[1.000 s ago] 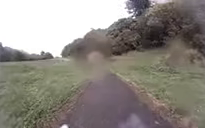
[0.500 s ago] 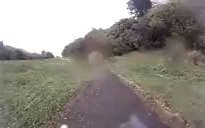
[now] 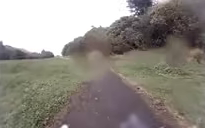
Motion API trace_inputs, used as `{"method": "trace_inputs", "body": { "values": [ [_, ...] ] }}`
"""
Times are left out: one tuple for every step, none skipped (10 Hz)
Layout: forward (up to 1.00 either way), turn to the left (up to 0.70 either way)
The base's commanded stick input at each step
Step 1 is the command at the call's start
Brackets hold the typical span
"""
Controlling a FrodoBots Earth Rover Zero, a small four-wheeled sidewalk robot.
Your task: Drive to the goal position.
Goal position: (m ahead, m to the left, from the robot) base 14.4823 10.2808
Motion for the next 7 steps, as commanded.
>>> {"method": "trace_inputs", "body": {
  "values": [
    [0.70,0.00],
    [0.70,0.00],
    [0.70,0.00],
    [0.70,0.00],
    [0.70,0.00],
    [0.70,0.00],
    [0.70,0.00]
  ]
}}
